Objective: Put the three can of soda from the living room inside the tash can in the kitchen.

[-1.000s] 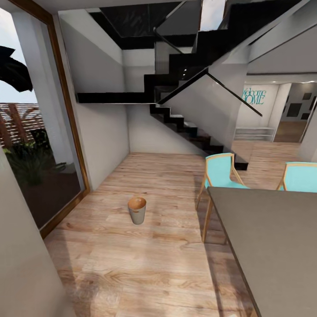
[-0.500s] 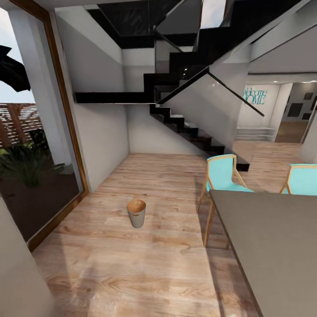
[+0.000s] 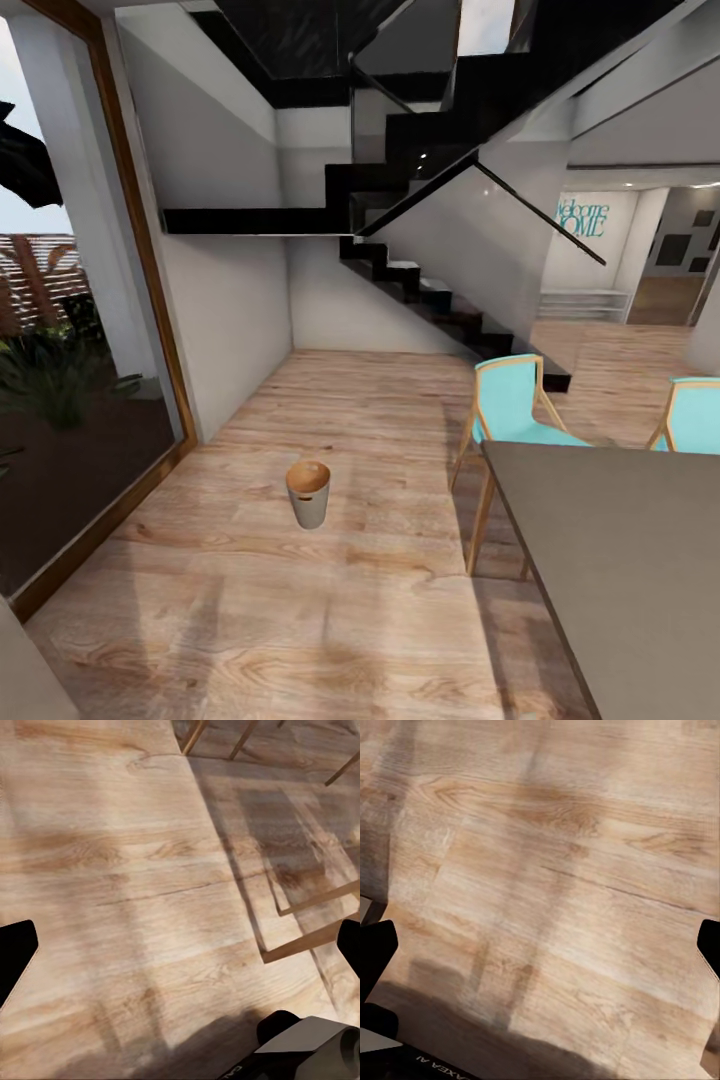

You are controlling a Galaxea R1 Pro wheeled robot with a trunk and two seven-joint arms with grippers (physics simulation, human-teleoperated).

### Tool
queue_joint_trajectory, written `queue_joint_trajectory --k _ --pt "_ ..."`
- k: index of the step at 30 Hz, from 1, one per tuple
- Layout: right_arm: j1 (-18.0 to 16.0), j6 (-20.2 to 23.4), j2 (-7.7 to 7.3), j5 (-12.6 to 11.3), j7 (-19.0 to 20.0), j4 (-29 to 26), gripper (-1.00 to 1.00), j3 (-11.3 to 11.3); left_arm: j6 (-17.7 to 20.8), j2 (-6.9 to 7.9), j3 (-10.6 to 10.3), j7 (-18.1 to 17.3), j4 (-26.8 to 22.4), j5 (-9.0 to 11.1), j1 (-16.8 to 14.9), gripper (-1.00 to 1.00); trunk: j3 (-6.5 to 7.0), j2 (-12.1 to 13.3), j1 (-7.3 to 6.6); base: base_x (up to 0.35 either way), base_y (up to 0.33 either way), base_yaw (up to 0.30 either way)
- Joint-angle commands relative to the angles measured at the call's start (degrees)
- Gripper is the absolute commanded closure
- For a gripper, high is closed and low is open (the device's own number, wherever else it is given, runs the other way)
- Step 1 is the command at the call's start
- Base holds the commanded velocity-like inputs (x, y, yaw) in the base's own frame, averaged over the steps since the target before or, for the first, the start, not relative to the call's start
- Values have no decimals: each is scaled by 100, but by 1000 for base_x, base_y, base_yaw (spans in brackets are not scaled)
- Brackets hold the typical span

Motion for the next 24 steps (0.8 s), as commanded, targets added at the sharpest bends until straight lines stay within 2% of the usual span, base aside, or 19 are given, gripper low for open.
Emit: queue_joint_trajectory --k 1,8,14,24 --pt "0 0 0 0 0 0 -100 0 0 0 1 0 -1 0 0 -100 0 0 0 244 0 0" --pt "0 0 0 0 0 0 -100 0 0 0 11 0 -1 0 0 -100 0 0 0 91 0 0" --pt "0 0 0 0 0 0 -100 0 -1 0 38 0 -5 0 0 -100 0 0 0 235 0 0" --pt "0 0 0 0 0 0 -100 0 0 0 41 0 -7 0 0 -100 0 0 0 122 0 0"
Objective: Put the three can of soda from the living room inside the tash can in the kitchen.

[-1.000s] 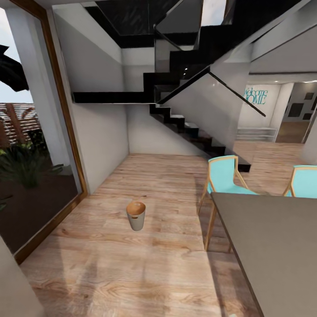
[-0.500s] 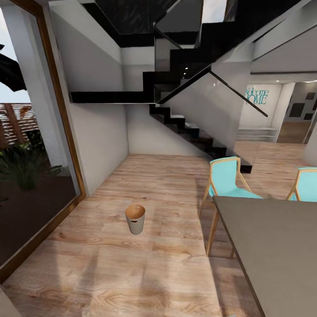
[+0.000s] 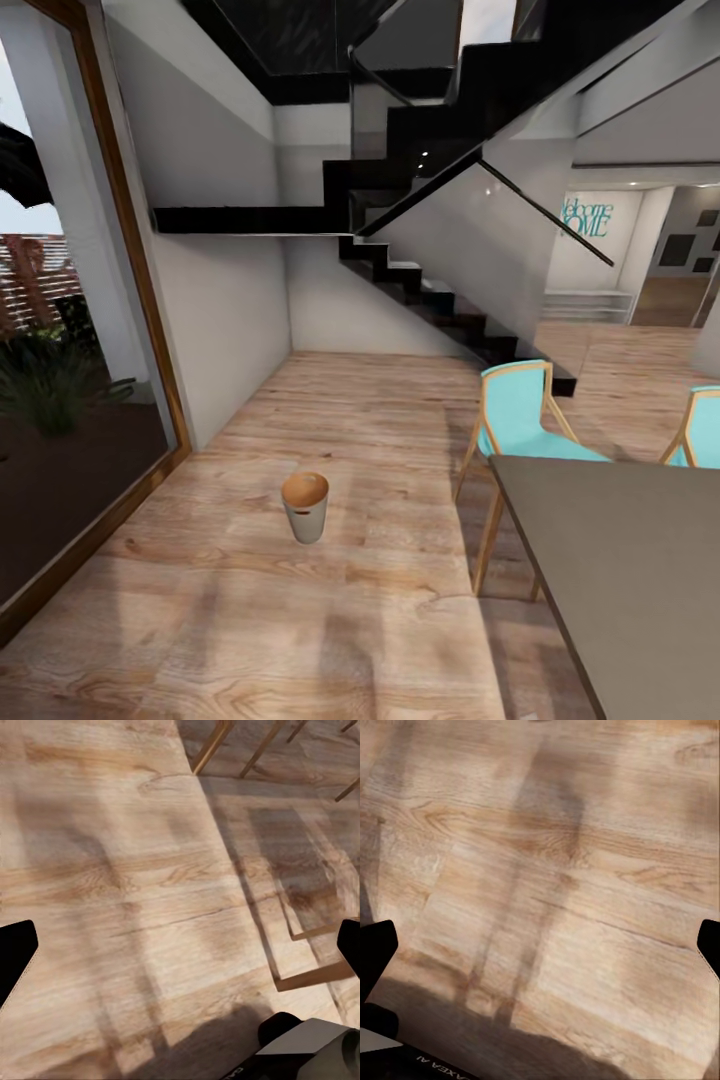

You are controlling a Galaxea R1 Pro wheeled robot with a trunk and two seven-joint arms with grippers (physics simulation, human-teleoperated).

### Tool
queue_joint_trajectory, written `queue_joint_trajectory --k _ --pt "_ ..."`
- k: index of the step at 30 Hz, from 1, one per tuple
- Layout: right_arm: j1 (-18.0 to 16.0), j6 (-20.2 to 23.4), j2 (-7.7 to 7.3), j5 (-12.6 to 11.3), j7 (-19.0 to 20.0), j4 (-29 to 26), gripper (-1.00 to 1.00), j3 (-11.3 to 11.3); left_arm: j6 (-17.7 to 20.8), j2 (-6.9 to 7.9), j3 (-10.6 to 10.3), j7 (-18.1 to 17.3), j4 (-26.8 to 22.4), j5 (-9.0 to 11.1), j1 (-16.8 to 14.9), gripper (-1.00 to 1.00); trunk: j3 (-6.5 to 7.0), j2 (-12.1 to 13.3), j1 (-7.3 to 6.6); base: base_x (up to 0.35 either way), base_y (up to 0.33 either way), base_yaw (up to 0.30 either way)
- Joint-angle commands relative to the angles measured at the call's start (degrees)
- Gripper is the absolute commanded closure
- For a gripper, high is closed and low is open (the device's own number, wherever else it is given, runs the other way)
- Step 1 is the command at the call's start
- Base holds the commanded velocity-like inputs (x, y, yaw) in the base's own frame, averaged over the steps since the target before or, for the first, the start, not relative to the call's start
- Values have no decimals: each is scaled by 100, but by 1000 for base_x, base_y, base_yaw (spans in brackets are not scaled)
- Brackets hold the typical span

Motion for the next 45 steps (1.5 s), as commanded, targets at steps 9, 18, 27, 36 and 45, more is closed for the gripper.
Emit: queue_joint_trajectory --k 9,18,27,36,45 --pt "0 0 0 0 0 0 -100 0 -2 0 0 0 0 0 0 -100 0 0 0 167 0 0" --pt "0 1 0 0 0 0 -100 0 -3 0 0 0 0 0 0 -100 0 0 0 169 0 0" --pt "0 0 0 0 0 0 -100 0 -2 0 17 0 0 0 0 -100 0 0 0 203 0 0" --pt "0 0 0 0 0 0 -100 0 -1 0 18 0 0 0 0 -100 0 0 0 156 0 0" --pt "0 -2 0 0 0 0 -100 0 -7 0 18 0 0 0 0 -100 0 0 0 100 0 0"
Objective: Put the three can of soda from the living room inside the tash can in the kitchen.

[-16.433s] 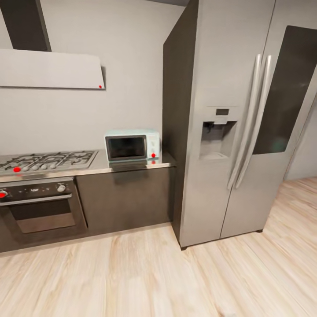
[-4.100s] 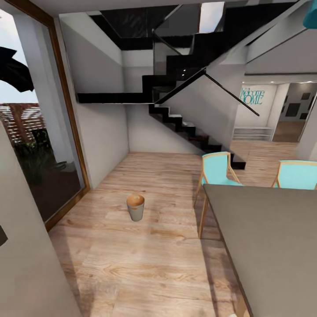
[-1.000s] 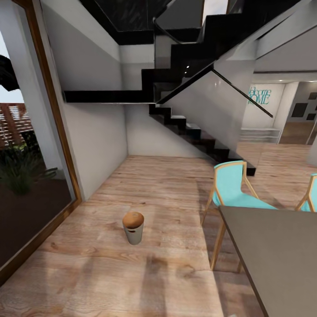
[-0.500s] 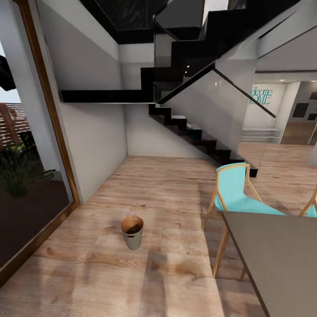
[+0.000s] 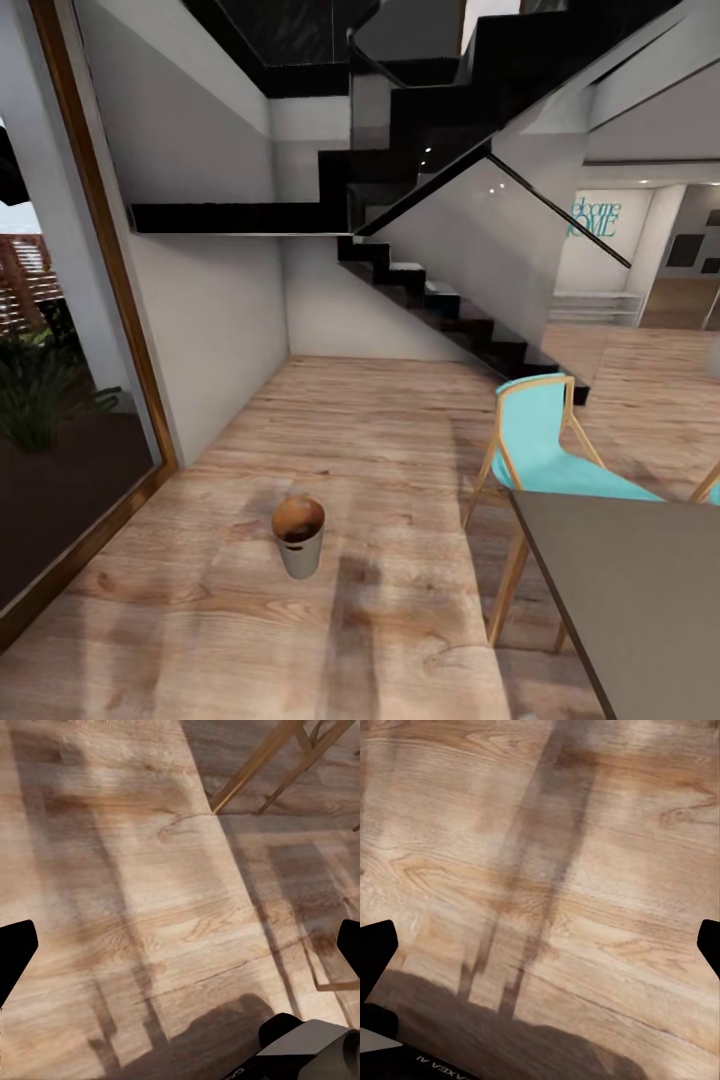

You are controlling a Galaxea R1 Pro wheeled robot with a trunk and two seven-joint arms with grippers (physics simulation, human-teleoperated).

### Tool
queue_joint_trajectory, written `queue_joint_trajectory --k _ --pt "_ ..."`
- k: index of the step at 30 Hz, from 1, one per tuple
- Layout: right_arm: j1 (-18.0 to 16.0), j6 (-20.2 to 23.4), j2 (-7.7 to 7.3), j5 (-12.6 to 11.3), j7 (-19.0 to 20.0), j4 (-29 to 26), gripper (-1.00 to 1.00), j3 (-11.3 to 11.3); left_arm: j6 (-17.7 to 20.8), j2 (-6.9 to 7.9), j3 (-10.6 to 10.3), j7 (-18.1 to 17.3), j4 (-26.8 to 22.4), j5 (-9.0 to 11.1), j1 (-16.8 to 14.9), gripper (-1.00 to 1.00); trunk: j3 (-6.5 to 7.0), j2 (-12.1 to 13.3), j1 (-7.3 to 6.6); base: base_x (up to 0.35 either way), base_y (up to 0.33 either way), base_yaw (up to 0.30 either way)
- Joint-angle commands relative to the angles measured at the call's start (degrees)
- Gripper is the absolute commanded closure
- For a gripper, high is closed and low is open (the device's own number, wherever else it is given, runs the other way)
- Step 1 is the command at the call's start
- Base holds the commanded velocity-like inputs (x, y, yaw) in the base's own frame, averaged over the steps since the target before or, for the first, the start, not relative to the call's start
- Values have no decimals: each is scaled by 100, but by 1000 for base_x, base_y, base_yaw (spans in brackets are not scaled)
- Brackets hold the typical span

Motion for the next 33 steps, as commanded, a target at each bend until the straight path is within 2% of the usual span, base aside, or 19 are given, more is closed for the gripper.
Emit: queue_joint_trajectory --k 1,17,28,33 --pt "0 0 0 0 0 0 -100 0 0 0 0 0 0 0 0 -100 0 0 0 213 0 0" --pt "0 0 0 0 0 0 -100 0 -2 0 0 0 0 0 0 -100 0 0 0 321 0 0" --pt "0 2 0 0 0 0 -100 0 0 0 0 0 0 0 0 -100 0 0 0 215 0 0" --pt "0 1 0 0 0 0 -100 0 0 0 0 0 0 0 0 -100 0 0 0 78 0 0"
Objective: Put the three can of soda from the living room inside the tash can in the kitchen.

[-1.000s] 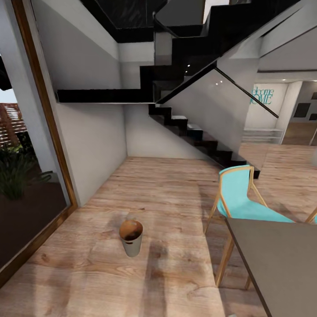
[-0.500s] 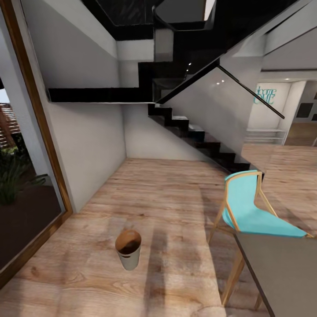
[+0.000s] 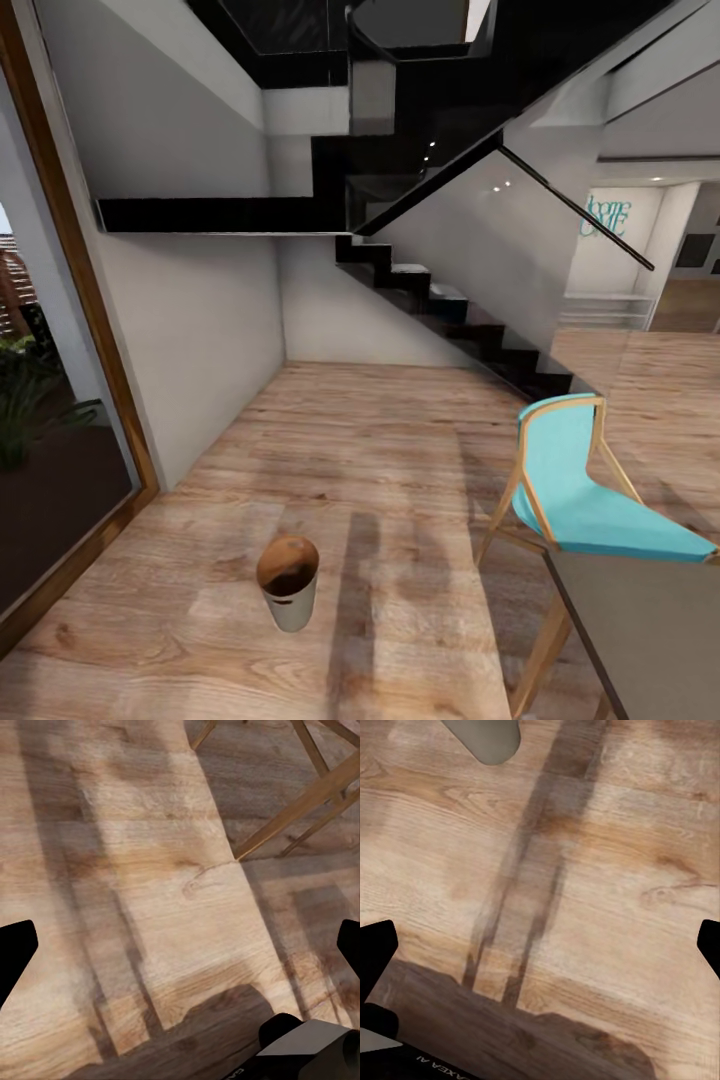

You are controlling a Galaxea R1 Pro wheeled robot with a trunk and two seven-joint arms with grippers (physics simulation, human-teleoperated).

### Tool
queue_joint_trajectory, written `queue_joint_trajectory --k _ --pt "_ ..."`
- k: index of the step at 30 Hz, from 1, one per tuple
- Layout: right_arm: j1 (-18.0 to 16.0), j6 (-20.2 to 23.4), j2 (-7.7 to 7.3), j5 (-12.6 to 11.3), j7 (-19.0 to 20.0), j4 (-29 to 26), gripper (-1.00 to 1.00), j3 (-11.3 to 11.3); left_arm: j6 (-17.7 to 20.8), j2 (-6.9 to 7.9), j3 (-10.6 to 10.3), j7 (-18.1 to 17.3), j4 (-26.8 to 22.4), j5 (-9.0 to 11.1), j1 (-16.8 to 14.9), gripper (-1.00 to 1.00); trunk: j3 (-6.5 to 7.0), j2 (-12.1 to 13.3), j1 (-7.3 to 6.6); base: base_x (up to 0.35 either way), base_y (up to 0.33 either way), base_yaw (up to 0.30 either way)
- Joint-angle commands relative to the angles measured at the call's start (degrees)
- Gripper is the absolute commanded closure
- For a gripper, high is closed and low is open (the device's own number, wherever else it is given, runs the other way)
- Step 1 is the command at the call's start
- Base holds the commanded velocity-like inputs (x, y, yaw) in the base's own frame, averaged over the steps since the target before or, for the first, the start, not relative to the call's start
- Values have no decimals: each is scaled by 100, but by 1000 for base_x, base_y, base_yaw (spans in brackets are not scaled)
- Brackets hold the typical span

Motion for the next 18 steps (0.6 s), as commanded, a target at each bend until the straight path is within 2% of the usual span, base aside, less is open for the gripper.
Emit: queue_joint_trajectory --k 1,9,18 --pt "0 0 0 0 0 0 -100 0 0 0 0 0 0 0 0 -100 0 0 0 46 0 0" --pt "0 0 0 0 0 0 -100 0 -2 0 0 0 0 0 0 -100 0 0 0 209 37 0" --pt "0 -7 0 -3 0 0 -100 0 -2 0 0 0 0 0 0 -100 0 0 0 34 6 0"
